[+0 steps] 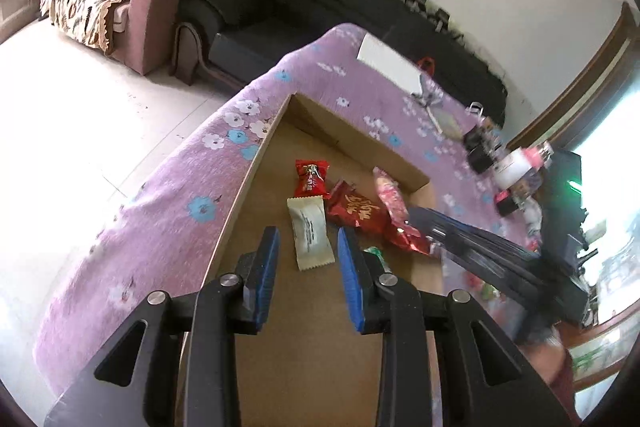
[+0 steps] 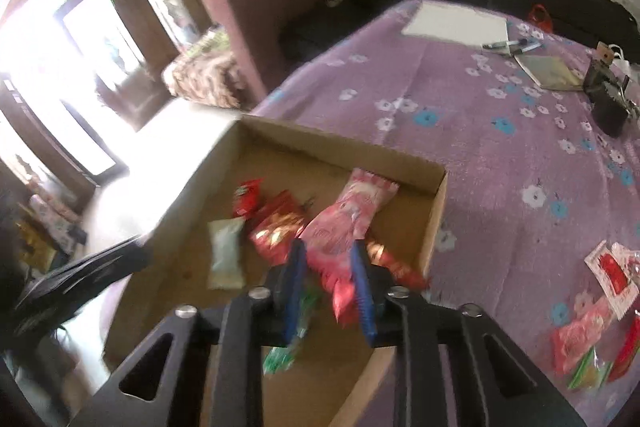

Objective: Organize snacks
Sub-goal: 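Release the white sachet into the tray with the left tool while the right tool releases the green candy there, then grasp the pink candy bag with the left tool while the right tool grasps the green-wrapped cookie packet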

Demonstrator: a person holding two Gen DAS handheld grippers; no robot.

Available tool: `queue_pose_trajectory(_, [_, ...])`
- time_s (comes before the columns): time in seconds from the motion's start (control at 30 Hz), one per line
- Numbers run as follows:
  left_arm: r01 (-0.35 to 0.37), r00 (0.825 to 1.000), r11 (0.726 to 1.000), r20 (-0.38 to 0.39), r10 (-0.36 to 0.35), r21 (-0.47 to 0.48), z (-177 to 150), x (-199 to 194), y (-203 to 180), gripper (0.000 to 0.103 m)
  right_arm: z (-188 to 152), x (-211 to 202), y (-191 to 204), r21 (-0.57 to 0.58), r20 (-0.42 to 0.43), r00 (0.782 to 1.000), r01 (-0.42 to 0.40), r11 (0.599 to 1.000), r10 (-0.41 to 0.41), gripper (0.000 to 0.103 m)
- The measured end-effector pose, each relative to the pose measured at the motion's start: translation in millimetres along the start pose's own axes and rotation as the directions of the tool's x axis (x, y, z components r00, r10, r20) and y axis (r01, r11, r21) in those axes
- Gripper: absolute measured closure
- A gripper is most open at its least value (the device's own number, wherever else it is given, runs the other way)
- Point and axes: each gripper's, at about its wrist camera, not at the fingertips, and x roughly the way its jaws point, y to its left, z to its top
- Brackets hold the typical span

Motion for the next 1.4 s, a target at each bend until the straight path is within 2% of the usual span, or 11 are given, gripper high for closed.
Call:
queue_pose_trajectory(0.1, [0.008,1.000,1.000,0.010,-0.008,-0.017,-3,-6,3,0.074,10,29,2,0.013,-0.068,0.998,-0.009,1.000,0.010,0.082])
queue_pose_trajectory(0.23, [0.015,1.000,1.000,0.022,-0.014,-0.024,-6,-12,4,0.072,19,31,10,0.002,-0.037,0.997,-0.061,0.998,0.061,0.079])
queue_pose_trajectory(0.3, [0.027,0.999,1.000,0.043,-0.027,-0.013,-8,-17,0,0.072,16,8,14,-0.017,0.029,0.997,-0.070,0.997,0.071,0.079])
queue_pose_trajectory(0.37, [0.030,0.998,1.000,0.063,-0.029,-0.009,-12,-21,-5,0.043,9,-16,17,-0.054,0.079,0.996,-0.041,0.998,0.045,0.078])
queue_pose_trajectory(0.4, [0.024,0.996,1.000,0.081,-0.024,-0.007,-15,-24,-8,0.037,4,-30,16,-0.070,0.109,0.994,-0.023,0.997,0.031,0.078])
queue_pose_trajectory(0.57, [0.089,0.990,0.995,0.107,-0.094,0.054,-26,-34,-36,0.035,-37,-108,-20,-0.075,0.259,0.965,0.073,0.994,-0.051,0.047])
queue_pose_trajectory(0.63, [0.103,0.989,0.991,0.095,-0.111,0.083,-32,-35,-50,0.035,-55,-132,-52,-0.029,0.287,0.952,0.116,0.993,-0.103,0.046])
queue_pose_trajectory(0.8, [0.144,0.987,0.979,0.053,-0.153,0.142,-46,-28,-90,0.035,-92,-153,-141,0.149,0.221,0.943,0.220,0.964,-0.250,0.046])
queue_pose_trajectory(0.93, [0.138,0.989,0.970,0.021,-0.145,0.202,-59,-18,-121,0.035,-123,-153,-193,0.261,0.163,0.957,0.194,0.946,-0.242,0.048])
queue_pose_trajectory(1.07, [0.134,0.991,0.960,-0.020,-0.133,0.247,-68,-9,-148,0.035,-130,-133,-199,0.203,0.130,0.974,0.156,0.967,-0.185,0.048])
queue_pose_trajectory(1.4, [0.072,0.996,0.938,-0.081,-0.047,0.339,-72,24,-194,0.035,-132,-84,-184,0.033,0.121,0.977,0.171,0.985,-0.174,0.052])
